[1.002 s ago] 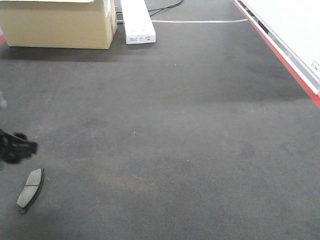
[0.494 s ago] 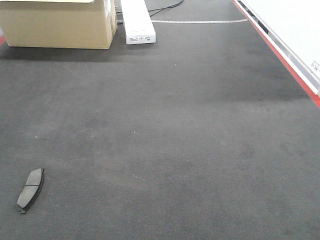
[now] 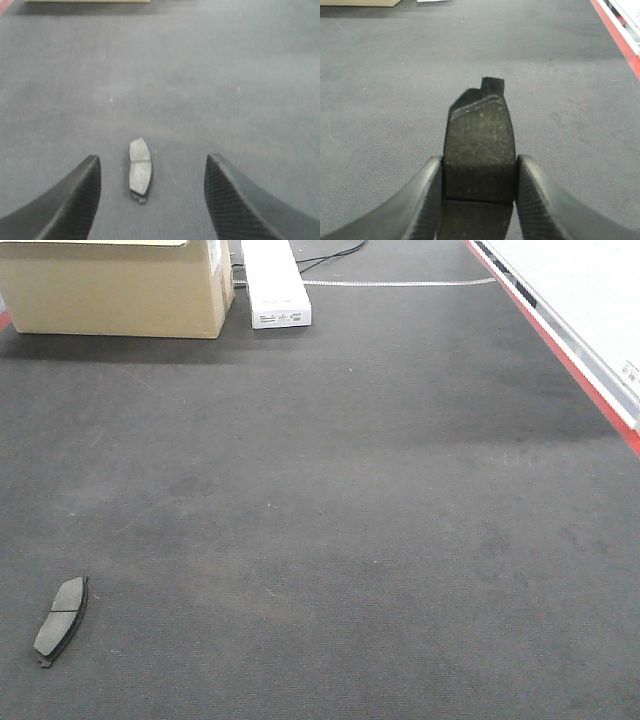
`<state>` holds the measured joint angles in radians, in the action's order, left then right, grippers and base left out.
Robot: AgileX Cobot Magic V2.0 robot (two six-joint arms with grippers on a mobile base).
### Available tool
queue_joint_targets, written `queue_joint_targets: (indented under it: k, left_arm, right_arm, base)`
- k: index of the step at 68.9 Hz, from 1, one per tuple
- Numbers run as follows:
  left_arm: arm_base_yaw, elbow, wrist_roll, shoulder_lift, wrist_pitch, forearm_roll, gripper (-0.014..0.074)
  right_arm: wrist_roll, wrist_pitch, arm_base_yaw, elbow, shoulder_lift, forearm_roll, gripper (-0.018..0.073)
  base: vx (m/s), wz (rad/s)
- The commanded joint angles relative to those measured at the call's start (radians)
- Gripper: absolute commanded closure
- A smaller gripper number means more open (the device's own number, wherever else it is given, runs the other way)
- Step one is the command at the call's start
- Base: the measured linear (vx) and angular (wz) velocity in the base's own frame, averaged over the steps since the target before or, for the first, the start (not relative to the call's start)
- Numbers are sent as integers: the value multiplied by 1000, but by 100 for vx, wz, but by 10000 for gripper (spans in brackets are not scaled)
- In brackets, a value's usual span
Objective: Move and align brake pads A on conveyor
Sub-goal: 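Open and raise the left gripper away from the placed pad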
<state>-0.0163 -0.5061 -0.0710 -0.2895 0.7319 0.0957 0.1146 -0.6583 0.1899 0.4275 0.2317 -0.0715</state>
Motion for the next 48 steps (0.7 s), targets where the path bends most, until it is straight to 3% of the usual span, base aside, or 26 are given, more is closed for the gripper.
queue_joint_targets:
  k: [1,48]
  left_arm:
    - [-4,-23,3,-11,-38,12,171]
    - [-4,-22,3,-11,-33,12,171]
  right_arm:
    - [-9,97,0,32,14,-11,571]
    - [-9,98,0,32,14,-11,571]
  base:
    - [0,0]
    - [0,0]
